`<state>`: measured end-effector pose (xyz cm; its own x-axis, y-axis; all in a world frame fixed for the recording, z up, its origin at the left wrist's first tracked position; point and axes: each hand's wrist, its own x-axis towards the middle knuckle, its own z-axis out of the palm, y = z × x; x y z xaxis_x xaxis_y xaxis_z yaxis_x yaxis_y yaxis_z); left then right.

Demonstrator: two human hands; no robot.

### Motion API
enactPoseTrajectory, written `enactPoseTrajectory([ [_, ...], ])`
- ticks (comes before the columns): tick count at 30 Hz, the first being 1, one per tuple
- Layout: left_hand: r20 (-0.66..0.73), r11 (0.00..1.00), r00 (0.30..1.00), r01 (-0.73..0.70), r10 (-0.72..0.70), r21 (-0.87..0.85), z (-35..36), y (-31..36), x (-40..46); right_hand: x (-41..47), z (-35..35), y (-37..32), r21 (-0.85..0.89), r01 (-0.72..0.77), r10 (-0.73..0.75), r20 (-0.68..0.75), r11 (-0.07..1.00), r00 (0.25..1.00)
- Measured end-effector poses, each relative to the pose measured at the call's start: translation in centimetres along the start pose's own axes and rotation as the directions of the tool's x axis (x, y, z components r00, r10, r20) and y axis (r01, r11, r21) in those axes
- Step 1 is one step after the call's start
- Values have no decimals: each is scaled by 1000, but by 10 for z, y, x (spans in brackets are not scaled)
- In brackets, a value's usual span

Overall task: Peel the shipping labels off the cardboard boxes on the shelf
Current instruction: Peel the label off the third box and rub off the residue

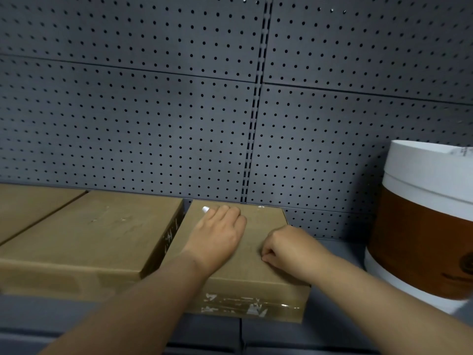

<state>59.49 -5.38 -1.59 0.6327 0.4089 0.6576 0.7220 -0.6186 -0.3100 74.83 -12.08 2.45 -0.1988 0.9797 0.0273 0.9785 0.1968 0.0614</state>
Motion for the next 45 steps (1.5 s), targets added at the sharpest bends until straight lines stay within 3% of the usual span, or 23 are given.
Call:
enactPoseTrajectory([
  [11, -37, 999, 999, -12, 14, 51, -2, 1, 0, 1, 14, -3, -80, -3, -3, -75, 997, 997],
  [14, 3, 1000, 1000, -23, 23, 16, -4, 2, -1, 0, 11, 1, 67, -47, 55, -135, 997, 989],
  [16, 32, 1000, 999, -19, 19, -2, -5, 2, -1, -2, 7, 11, 286, -89, 125, -110, 954, 986],
  [18, 25, 1000, 1000, -15, 15, 1, -4, 1, -2, -5, 3, 15, 357, -83, 111, -57, 931, 992],
  [23, 13, 999, 999, -36, 36, 10, 2, 0, -1, -4, 1, 8, 162, 26, -20, -40, 986, 999],
  [33, 35, 995, 994, -100, 100, 7, -2, -2, 1, 3, 5, 2, -64, 50, -51, -14, 997, 999],
  [45, 67, 994, 993, -101, 98, 49, -3, -1, 1, 5, 16, -4, -134, 48, -63, -112, 990, 992],
])
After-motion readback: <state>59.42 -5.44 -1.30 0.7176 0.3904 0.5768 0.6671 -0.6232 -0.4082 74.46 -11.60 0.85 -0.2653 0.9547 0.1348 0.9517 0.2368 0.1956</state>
